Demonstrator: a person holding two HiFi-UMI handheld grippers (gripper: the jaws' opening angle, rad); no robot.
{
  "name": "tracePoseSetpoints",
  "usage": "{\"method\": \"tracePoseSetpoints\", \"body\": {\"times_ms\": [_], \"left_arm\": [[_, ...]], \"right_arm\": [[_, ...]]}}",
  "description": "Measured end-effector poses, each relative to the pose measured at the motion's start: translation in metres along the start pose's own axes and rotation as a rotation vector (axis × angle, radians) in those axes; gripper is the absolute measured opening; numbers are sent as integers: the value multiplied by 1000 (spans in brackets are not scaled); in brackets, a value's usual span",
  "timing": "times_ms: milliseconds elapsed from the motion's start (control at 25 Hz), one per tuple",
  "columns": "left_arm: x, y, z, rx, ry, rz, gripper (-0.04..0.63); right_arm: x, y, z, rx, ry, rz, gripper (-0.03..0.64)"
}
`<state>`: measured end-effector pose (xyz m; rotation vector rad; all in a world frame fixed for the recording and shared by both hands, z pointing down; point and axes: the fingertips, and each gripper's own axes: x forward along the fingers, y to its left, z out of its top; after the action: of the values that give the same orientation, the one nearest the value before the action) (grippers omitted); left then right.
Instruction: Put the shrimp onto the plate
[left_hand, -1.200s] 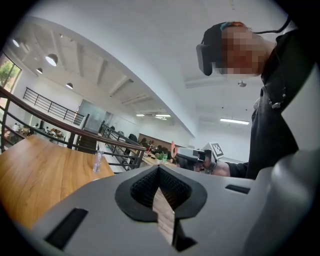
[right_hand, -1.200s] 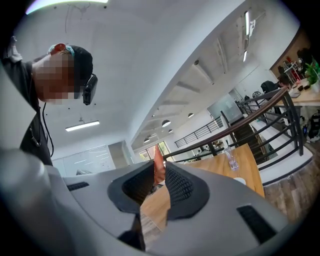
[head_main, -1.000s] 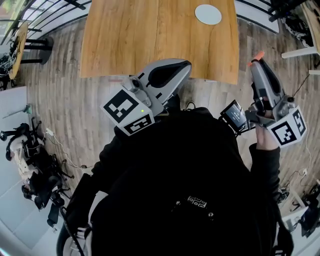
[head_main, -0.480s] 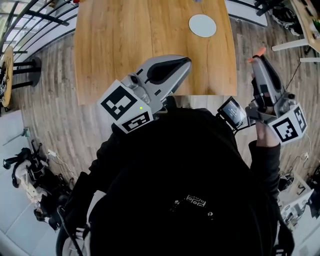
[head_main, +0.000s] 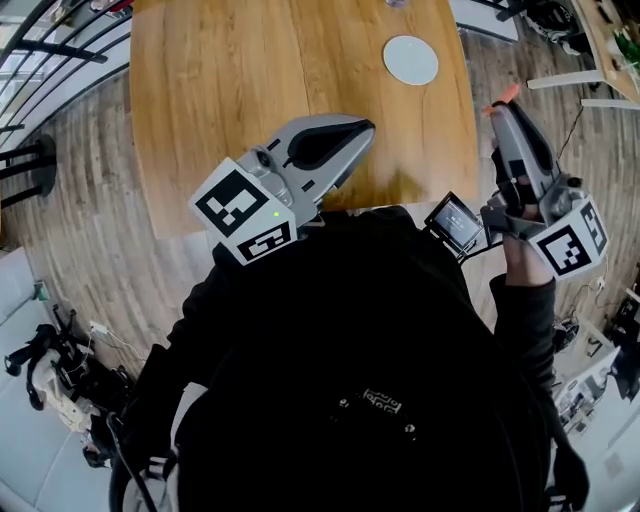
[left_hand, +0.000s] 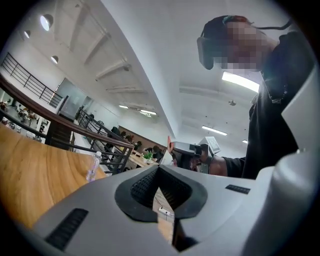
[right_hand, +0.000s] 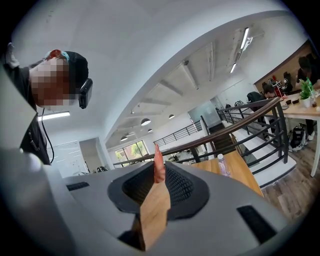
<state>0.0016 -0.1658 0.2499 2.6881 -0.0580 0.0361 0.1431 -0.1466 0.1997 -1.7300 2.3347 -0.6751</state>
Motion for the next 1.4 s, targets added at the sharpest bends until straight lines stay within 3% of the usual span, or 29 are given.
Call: {"method": "tracePoseSetpoints", "body": {"times_ms": [280,520,880,1400], "left_arm": [[-2,12,-9,-51,21,-20,5],[5,14,-12,-51,44,-24,5],[27,23,5,-20,27,54,5],[38,34,1,-31,41,158,5]], "right_arm": [[17,1,2,-5,44,-10,78],[23,-7,7,-11,54,6,78],[46,-22,23,-20,58,113,78],[53,-72,23,-23,104,136,78]]}}
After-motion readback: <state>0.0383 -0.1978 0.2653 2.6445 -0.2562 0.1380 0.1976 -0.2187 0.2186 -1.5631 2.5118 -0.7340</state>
